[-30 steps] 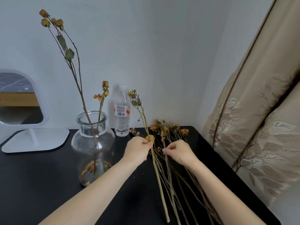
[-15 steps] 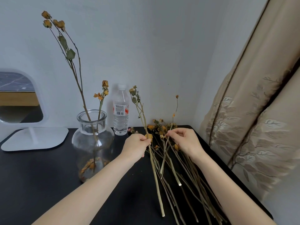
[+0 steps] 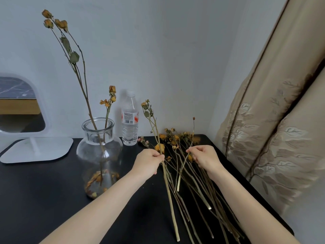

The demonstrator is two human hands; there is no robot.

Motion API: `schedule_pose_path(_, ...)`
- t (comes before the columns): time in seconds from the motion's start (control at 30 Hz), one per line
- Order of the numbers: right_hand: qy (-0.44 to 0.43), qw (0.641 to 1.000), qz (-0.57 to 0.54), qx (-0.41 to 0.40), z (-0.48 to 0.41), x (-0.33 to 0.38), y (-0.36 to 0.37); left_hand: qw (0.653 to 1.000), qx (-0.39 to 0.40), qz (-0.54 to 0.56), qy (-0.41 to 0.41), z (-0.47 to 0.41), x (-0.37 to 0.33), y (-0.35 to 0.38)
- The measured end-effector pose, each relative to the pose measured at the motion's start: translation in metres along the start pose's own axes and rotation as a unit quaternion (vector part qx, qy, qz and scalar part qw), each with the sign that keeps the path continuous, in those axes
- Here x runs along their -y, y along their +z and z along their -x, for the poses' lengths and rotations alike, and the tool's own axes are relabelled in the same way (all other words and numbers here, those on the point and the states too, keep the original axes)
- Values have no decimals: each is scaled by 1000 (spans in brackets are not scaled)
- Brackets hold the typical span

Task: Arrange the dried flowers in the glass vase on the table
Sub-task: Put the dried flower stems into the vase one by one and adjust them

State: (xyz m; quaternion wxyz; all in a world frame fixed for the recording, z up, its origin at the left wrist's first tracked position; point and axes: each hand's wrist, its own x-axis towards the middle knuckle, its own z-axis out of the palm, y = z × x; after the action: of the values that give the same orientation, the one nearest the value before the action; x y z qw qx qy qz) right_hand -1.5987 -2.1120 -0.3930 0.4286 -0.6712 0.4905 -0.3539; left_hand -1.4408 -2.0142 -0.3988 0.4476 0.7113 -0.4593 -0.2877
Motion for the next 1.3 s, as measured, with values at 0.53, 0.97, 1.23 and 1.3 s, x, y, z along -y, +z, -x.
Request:
schedule_pose_path(0.53, 87, 990, 89, 68, -6, -13, -9, 1000, 1, -6, -3, -2, 5, 1)
schedule_pose_path(0.97, -83, 991, -94, 50, 5, 52, -3, 998, 10, 44, 50, 7, -29, -21)
schedule_pose_path(1.23, -198, 963, -183, 13, 29, 138, 0, 984, -29, 91, 149, 38, -79, -79)
schedule_pose_path(1.3, -222, 954, -199, 13, 35, 161, 3, 978, -61, 80, 184, 47, -91, -104)
